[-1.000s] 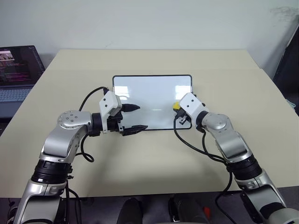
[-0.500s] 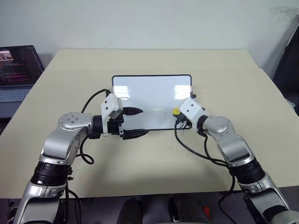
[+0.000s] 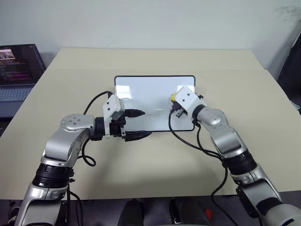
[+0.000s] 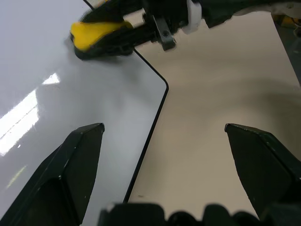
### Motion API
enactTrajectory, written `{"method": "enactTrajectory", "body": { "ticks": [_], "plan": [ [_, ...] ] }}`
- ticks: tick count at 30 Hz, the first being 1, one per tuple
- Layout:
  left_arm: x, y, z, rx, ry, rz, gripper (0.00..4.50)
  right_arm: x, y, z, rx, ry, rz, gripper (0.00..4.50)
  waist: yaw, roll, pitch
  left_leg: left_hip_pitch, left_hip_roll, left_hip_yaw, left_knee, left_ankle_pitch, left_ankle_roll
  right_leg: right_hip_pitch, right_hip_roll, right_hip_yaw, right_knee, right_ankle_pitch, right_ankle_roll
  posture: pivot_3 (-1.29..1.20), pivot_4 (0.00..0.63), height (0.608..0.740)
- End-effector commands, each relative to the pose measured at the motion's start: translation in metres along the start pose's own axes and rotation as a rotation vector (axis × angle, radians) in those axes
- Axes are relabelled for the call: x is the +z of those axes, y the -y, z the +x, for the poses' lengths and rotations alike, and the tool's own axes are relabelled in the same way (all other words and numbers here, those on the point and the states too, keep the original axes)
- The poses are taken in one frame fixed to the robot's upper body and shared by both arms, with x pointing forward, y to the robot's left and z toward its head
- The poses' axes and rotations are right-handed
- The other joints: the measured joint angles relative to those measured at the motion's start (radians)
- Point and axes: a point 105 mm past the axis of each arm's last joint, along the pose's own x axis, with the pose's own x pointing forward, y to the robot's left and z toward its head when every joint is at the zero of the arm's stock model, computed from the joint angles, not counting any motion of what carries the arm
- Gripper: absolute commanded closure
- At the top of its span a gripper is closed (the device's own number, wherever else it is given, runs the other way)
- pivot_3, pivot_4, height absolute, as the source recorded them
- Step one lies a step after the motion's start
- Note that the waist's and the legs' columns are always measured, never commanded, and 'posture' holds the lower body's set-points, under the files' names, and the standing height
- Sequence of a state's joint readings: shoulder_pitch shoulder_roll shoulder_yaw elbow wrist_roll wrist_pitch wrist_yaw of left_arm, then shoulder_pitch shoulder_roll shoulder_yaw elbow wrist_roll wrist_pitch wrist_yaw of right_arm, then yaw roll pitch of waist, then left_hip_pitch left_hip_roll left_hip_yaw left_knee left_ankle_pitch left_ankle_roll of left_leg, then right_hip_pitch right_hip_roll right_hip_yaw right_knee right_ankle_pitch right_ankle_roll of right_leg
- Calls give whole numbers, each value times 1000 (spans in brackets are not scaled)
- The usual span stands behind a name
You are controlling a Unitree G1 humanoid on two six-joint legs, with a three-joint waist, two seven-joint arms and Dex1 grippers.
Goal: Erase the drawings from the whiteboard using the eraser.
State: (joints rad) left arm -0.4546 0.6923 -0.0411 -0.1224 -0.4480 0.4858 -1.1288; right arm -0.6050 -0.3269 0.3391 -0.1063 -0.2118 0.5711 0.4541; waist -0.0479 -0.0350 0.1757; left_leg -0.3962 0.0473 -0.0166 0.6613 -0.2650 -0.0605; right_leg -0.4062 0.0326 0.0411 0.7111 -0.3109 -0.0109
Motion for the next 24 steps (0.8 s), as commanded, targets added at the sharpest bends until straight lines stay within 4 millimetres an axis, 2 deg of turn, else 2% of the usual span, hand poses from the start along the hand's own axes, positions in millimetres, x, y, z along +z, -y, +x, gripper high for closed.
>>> {"method": "enactTrajectory", "body": {
  "ticks": [1,6,10,13,18,24],
  "plan": [
    [16,7,8,-66,35,57,0,-9,-4,-10,-3,-27,62,3488,1,0,0,0,0,0,0,0,0,0,0,0,1,0,0,0,150,740],
    [19,7,16,-124,32,81,0,-2,13,-42,-114,14,206,3488,4,1,0,0,-1,0,1,0,0,0,0,0,2,-1,2,0,150,740],
    [23,2,27,-135,28,152,0,-24,21,-83,-261,-54,322,3488,17,1,0,-2,-1,-2,0,0,0,-1,1,-2,0,-1,2,0,150,740],
    [22,-1,33,-151,17,167,0,-50,22,-102,-368,-136,398,3488,18,1,0,-3,-1,-2,-1,0,0,-1,1,-2,-1,-1,2,0,150,740],
    [16,4,45,-216,-3,215,0,-83,21,-110,-477,-229,472,3488,11,1,1,-1,-2,0,0,0,0,-1,1,0,1,-2,3,0,150,740],
    [22,4,67,-237,14,284,0,-99,27,-108,-563,-231,565,3488,14,1,1,-1,-3,1,0,0,0,-1,2,0,1,-4,6,0,150,740]
  ]
}}
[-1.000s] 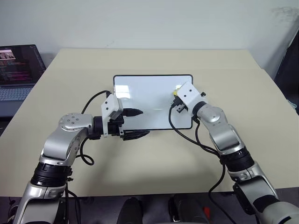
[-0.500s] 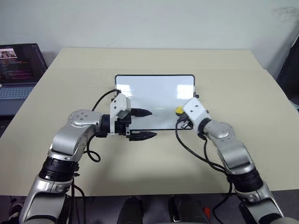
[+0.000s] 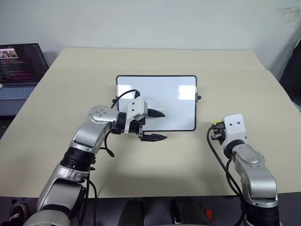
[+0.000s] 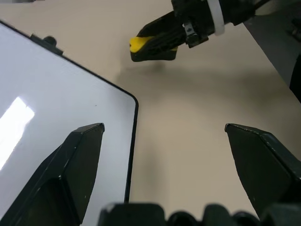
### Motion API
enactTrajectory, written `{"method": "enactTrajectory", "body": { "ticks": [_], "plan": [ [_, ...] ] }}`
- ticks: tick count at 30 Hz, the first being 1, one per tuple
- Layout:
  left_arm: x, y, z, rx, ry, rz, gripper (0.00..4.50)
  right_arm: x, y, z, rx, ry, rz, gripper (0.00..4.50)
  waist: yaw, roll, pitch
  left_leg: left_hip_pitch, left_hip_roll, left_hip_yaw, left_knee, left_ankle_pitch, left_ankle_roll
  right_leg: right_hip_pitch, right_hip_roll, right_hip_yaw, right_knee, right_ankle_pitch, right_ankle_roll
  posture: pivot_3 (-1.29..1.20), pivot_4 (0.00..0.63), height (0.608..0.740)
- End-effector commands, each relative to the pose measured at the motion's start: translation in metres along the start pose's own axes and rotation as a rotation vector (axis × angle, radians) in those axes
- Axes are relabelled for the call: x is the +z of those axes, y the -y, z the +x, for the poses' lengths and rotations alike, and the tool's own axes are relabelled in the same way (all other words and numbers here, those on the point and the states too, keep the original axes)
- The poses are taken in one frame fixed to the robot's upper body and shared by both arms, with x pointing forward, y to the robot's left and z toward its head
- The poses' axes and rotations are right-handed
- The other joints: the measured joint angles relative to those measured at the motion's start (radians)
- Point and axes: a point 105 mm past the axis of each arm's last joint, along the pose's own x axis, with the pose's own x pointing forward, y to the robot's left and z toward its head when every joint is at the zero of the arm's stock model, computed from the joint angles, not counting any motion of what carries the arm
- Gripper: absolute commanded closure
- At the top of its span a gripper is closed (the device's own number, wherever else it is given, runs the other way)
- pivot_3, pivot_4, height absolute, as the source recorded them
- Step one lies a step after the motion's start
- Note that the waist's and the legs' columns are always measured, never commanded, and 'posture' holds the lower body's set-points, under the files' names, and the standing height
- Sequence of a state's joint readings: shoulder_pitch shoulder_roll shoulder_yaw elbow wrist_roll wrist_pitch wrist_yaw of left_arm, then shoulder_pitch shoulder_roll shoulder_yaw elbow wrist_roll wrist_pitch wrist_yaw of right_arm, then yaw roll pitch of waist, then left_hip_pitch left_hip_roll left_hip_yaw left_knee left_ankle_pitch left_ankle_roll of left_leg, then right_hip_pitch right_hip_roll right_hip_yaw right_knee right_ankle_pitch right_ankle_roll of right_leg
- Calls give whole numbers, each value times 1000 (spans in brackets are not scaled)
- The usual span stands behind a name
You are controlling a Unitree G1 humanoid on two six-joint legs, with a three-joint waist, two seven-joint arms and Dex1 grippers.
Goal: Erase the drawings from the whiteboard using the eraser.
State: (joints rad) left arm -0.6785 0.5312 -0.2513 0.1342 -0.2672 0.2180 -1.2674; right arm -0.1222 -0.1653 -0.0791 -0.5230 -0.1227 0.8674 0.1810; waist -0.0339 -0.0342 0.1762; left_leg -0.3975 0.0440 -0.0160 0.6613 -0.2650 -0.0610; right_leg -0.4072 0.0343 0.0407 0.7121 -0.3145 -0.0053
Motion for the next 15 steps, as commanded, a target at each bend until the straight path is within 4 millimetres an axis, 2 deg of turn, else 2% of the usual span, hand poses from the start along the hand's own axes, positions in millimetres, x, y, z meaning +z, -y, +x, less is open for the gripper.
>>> {"method": "enactTrajectory", "body": {
  "ticks": [1,10,11,14,15],
  "plan": [
    [15,-5,7,-4,25,67,0,5,10,4,-54,45,53,3488,0,0,0,0,0,0,0,0,0,0,0,0,0,0,0,0,150,740],
    [16,-1,15,-37,18,91,0,1,12,14,-51,46,124,3488,-1,0,0,0,0,0,0,0,0,0,0,0,0,2,-4,0,150,740],
    [16,0,15,-37,18,90,0,1,12,15,-50,45,123,2771,-1,0,0,0,0,0,0,0,0,0,0,1,0,2,-4,0,150,740],
    [14,0,13,-31,17,87,0,0,11,18,-37,45,128,1954,-1,0,0,0,0,0,0,0,0,0,0,1,0,2,-4,0,150,740],
    [13,-1,13,-24,16,86,0,1,12,19,-36,53,136,1556,0,0,0,0,0,0,0,0,0,0,0,1,0,2,-4,0,150,740]
  ]
}}
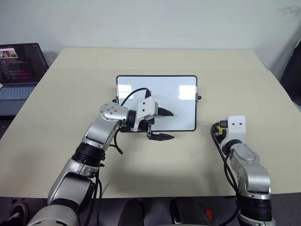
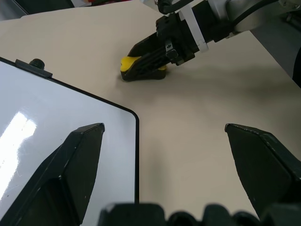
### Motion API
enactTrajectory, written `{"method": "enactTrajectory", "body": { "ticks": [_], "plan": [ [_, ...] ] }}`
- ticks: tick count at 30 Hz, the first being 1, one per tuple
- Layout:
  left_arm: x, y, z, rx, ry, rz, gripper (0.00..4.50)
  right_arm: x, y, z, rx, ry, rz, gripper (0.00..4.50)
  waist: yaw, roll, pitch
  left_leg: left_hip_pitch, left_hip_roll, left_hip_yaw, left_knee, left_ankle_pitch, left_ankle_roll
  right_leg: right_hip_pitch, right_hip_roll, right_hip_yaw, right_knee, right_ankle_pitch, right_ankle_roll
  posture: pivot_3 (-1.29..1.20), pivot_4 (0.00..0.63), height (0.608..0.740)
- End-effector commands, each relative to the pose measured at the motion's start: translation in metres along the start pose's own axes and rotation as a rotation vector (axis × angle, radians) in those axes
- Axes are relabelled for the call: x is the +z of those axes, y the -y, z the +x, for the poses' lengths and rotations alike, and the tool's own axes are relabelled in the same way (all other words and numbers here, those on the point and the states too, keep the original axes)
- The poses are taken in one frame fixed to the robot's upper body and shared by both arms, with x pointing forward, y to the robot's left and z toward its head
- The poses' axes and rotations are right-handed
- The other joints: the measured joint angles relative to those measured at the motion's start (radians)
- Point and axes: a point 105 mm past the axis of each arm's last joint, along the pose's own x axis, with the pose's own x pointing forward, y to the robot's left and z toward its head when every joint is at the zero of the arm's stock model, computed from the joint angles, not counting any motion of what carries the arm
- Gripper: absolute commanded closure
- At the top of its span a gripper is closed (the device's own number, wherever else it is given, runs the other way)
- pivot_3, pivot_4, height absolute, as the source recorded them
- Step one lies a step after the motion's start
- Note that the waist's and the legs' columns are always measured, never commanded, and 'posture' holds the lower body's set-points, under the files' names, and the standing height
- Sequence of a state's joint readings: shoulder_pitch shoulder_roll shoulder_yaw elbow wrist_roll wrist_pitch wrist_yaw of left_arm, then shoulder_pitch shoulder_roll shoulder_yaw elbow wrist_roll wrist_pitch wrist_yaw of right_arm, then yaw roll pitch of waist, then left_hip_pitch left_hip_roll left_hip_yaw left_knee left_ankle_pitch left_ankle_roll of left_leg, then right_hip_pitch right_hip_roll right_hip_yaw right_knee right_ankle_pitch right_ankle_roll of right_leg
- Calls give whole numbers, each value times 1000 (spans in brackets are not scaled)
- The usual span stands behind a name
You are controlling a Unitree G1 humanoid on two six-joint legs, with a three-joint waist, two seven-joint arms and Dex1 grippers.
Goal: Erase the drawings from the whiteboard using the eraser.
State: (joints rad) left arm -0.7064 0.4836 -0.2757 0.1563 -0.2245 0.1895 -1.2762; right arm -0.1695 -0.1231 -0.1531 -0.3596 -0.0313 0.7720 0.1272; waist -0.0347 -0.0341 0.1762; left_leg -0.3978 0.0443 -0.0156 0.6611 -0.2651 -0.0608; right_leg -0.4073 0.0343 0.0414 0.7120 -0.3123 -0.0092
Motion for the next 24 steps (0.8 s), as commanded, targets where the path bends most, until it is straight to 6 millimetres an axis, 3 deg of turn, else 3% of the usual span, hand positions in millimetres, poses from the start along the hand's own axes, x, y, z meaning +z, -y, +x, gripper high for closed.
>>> {"method": "enactTrajectory", "body": {
  "ticks": [1,4,5,11,17,20,24],
  "plan": [
    [9,-2,-3,17,13,44,0,16,5,1,-4,73,8,1235,1,0,0,0,0,0,0,0,0,0,0,0,0,0,0,0,150,740],
    [8,-5,-6,44,15,35,0,24,8,0,-3,106,4,153,1,0,0,0,0,0,0,0,0,0,0,0,0,0,0,0,150,740],
    [7,-6,-6,50,15,33,0,25,8,0,-1,108,1,29,1,0,0,0,0,0,0,0,0,0,0,0,0,0,0,0,150,740],
    [5,-8,-20,182,57,-20,0,43,4,-10,46,185,-28,29,-2,0,0,0,1,0,0,0,0,0,0,0,0,0,0,0,150,740],
    [5,-9,-60,491,152,-135,0,60,-21,-39,184,297,-61,29,0,0,0,0,3,-2,0,0,0,0,0,-1,0,0,0,0,150,740],
    [4,1,-76,644,198,-198,0,56,-28,-54,210,340,-92,29,2,1,0,0,4,-2,0,0,0,0,-2,-1,0,0,0,0,150,740],
    [-8,26,-94,897,229,-301,0,31,-43,-73,285,340,-34,29,2,0,-1,0,4,-2,0,0,-1,1,-5,0,-1,-1,2,0,150,740]
  ]
}}
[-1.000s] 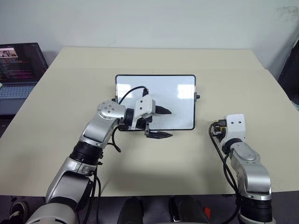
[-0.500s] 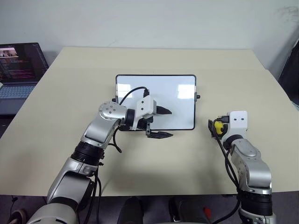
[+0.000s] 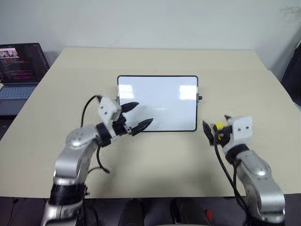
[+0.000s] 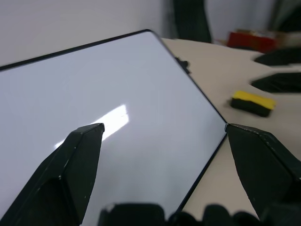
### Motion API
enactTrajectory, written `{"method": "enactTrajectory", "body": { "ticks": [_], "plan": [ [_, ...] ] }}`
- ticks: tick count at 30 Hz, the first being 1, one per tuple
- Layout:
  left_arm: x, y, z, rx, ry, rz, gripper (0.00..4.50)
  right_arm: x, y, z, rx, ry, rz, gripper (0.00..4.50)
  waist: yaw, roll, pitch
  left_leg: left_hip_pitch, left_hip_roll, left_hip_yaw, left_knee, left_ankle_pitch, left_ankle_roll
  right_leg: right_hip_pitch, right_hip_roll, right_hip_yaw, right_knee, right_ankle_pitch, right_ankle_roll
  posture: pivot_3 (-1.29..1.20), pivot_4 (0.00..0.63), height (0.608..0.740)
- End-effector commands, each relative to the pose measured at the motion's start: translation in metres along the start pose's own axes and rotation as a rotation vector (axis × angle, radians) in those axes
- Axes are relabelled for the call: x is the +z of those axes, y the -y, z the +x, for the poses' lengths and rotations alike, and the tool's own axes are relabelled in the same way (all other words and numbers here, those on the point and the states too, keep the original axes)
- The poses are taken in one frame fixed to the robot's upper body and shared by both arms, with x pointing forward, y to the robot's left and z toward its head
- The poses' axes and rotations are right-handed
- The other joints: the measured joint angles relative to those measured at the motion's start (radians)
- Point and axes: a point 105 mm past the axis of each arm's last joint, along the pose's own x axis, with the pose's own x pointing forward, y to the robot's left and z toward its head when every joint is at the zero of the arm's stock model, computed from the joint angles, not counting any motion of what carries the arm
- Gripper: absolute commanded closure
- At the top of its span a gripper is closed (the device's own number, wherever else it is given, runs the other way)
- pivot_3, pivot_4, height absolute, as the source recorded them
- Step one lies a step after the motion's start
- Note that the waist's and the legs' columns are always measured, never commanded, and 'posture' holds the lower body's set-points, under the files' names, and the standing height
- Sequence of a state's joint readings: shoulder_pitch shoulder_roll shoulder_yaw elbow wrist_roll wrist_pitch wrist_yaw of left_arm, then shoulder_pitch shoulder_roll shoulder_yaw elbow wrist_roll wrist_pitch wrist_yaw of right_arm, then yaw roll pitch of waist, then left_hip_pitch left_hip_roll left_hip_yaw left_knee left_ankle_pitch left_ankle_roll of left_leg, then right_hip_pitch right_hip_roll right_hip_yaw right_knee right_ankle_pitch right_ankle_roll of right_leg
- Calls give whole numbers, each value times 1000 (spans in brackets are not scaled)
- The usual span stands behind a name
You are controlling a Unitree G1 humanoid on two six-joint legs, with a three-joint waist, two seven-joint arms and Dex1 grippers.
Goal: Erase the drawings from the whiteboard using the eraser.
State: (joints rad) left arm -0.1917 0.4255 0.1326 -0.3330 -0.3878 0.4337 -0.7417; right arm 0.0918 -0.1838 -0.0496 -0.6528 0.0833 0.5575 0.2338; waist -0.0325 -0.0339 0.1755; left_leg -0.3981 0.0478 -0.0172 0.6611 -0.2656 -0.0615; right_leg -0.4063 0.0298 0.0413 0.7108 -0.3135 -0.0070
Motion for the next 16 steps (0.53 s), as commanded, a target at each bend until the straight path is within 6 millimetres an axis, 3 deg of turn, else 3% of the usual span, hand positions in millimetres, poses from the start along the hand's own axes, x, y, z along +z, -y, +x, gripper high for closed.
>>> {"method": "enactTrajectory", "body": {
  "ticks": [1,5,11,16],
  "plan": [
    [12,2,-19,207,80,-16,0,7,-15,-12,69,113,55,29,0,0,0,0,0,0,0,0,0,0,-1,0,0,0,0,0,150,740],
    [-6,-10,-53,482,62,-21,0,-2,-31,-21,121,154,80,29,0,-1,-1,4,-1,0,1,0,0,2,-2,0,2,-2,4,0,150,740],
    [-33,-18,-75,676,-23,27,0,-19,-18,-18,121,154,91,29,1,-2,0,19,-1,0,0,0,0,17,-1,0,0,-3,4,0,150,740],
    [-58,-31,-97,821,-95,23,0,-9,-13,-12,122,179,74,29,1,-1,0,19,-1,1,0,0,0,17,-1,1,0,-3,3,0,150,740]
  ]
}}
